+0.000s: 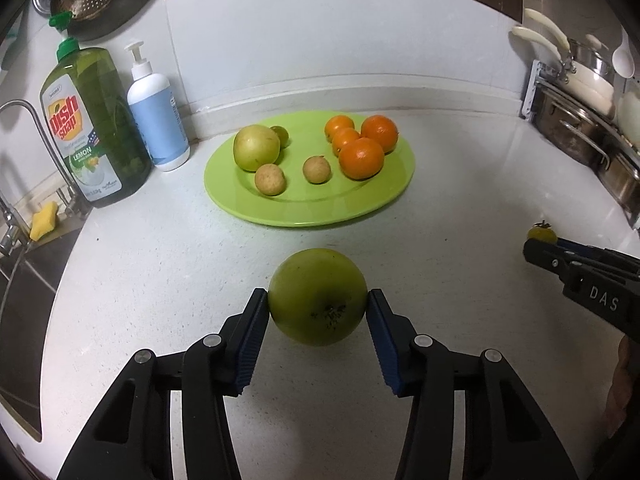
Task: Organize fruits
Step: 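Grasp the large green apple with the left tool while the right tool grasps the small green tomato, then carry the apple and green tomato over the green plate with both tools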
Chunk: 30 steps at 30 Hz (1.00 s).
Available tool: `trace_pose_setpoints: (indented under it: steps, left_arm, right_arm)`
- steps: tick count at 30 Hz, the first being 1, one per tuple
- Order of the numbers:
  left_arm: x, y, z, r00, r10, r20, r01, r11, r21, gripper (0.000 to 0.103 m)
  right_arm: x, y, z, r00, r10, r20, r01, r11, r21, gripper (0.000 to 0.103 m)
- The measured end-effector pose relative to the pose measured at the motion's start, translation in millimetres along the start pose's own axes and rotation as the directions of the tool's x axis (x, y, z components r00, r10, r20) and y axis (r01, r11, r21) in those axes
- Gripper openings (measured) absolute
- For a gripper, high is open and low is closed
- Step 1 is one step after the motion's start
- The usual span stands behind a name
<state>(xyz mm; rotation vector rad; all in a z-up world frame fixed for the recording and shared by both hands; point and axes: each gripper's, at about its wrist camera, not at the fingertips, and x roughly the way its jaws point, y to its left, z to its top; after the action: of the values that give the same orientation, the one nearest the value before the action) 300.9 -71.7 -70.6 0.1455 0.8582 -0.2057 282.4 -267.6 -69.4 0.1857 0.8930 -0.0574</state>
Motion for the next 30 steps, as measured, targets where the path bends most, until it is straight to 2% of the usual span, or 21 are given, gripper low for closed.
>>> trace_pose_setpoints:
  steps: [18, 30]
  left_arm:
    - [-56, 14, 11, 0.991, -0.072, 0.110, 0.069, 0.997, 0.026, 0.049]
    - [-82, 40, 31, 0.979, -0.107, 0.174, 0.099, 0.994, 0.052, 0.049]
  right_arm:
    - [-51, 44, 7, 0.992, 0.099, 0.075, -0.092, 0.992, -0.084, 0.031]
    - [-75, 92, 24, 0.981, 0.159, 0.110, -0.140, 0.977, -0.162, 0.031]
